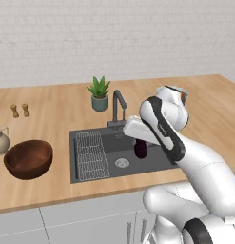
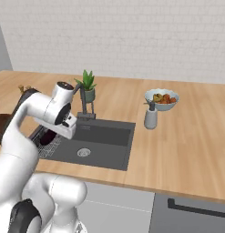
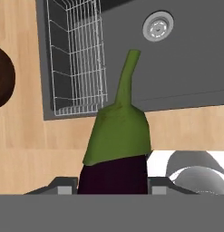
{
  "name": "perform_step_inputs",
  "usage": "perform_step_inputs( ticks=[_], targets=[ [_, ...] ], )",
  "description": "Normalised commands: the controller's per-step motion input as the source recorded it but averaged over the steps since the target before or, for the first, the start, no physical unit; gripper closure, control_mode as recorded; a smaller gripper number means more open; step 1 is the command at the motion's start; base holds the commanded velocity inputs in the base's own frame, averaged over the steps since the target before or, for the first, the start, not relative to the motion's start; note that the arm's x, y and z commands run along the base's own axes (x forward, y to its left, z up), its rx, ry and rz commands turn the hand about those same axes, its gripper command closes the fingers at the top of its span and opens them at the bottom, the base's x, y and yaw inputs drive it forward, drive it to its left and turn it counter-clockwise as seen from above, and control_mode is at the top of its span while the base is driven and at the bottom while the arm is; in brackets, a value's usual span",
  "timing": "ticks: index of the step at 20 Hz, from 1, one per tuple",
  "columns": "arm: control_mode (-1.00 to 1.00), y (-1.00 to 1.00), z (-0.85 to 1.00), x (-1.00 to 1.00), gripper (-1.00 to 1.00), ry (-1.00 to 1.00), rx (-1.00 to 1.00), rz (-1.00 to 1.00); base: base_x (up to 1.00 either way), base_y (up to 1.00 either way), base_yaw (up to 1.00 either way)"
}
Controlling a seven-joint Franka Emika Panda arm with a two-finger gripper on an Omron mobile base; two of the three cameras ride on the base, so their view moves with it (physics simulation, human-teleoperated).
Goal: Pick the eggplant from the sink and place it in the bowl. Then pick the bowl and place it in the microwave. Then close the microwave door and press the start button.
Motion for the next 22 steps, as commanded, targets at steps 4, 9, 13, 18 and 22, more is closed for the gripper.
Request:
perform_step_inputs(
  ticks=[4,9,13,18,22],
  targets=[
    [-1.0,1.0,0.01,0.15,1.0,0.04,0.0,0.07,0.0,0.0,0.0],
    [-1.0,0.89,0.0,0.13,1.0,0.03,0.0,0.06,0.0,0.0,0.0],
    [-1.0,0.62,0.0,0.02,1.0,0.0,0.0,0.08,0.0,0.0,0.0],
    [-1.0,0.48,0.0,0.0,1.0,0.0,0.0,0.08,0.0,0.0,0.0],
    [-1.0,0.36,0.0,0.03,1.0,0.0,0.0,0.07,0.0,0.0,0.0]
  ],
)
